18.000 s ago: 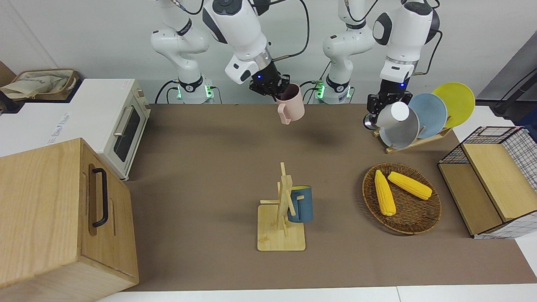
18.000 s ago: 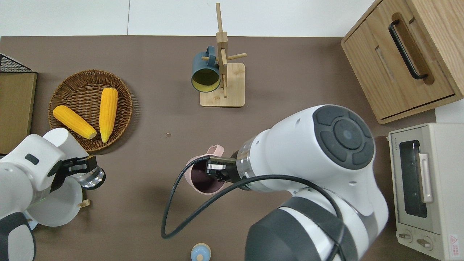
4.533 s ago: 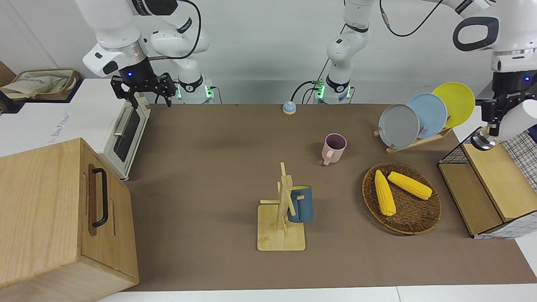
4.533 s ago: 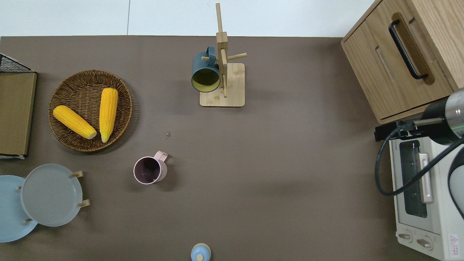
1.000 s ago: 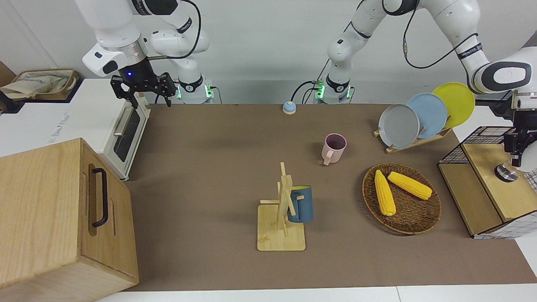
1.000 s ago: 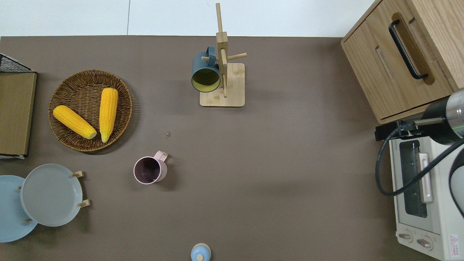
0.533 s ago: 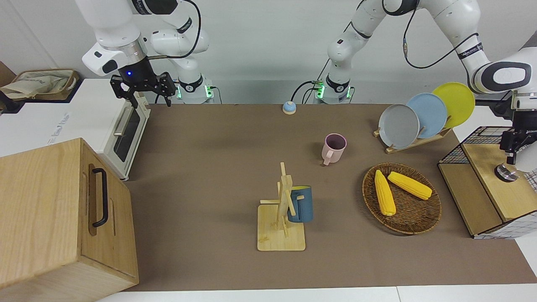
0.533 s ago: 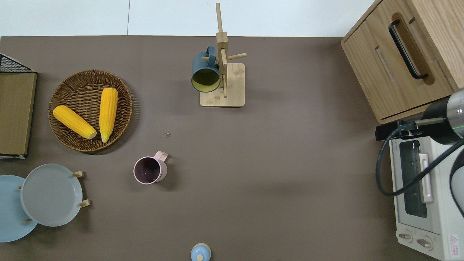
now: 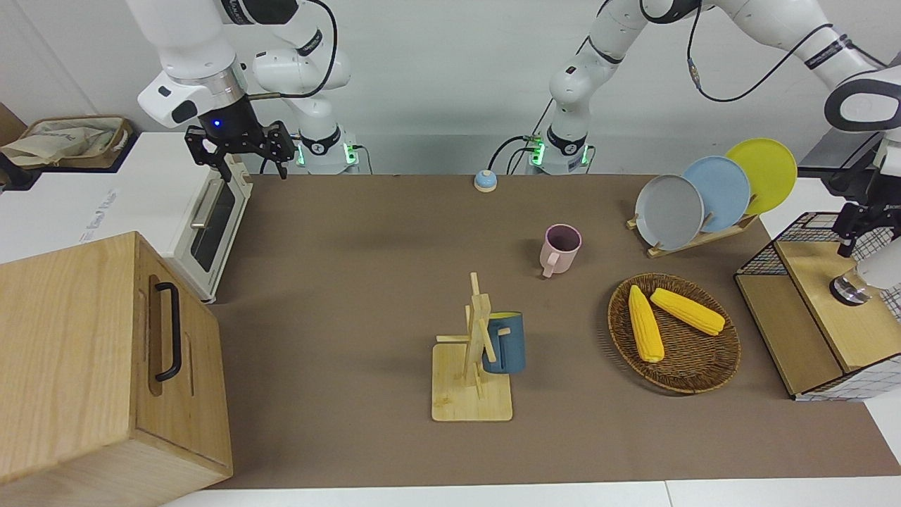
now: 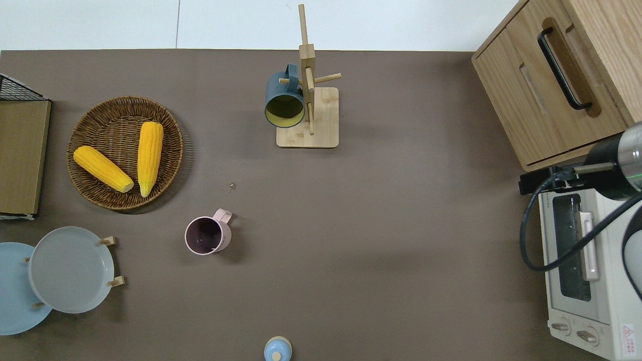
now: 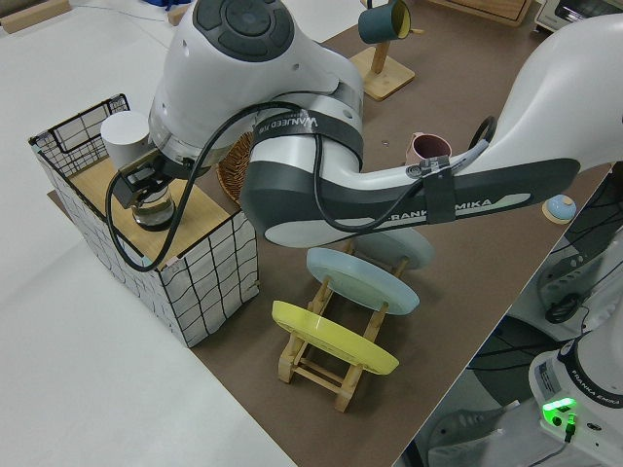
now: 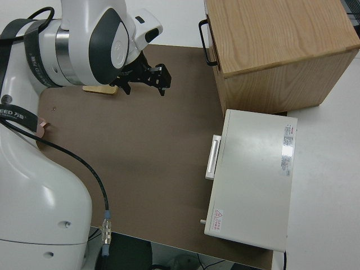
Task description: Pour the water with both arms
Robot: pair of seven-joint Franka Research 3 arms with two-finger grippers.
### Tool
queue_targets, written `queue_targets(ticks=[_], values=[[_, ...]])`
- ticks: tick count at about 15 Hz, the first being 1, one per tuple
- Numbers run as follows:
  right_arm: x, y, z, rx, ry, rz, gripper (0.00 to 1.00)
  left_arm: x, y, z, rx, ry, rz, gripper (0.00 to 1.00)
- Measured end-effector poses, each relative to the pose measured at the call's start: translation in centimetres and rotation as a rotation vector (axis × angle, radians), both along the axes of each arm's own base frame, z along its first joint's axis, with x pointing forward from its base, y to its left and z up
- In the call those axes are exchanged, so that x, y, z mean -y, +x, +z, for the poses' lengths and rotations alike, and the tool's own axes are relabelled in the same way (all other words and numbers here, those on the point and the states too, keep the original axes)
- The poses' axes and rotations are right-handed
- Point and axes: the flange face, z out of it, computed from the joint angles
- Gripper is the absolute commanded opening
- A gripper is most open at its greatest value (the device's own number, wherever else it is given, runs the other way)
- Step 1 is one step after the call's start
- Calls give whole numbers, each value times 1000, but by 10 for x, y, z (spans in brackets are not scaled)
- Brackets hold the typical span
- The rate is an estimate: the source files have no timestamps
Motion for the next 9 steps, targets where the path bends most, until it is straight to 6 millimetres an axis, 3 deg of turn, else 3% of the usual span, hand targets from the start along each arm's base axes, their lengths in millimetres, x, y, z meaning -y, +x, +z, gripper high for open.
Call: queue_targets(ticks=[6, 9], values=[[0, 0, 0, 0, 0, 0, 992, 13, -18, 29, -146, 16, 3, 998], [0, 0, 0, 0, 0, 0, 992, 32, -27, 41, -215, -30, 19, 998]])
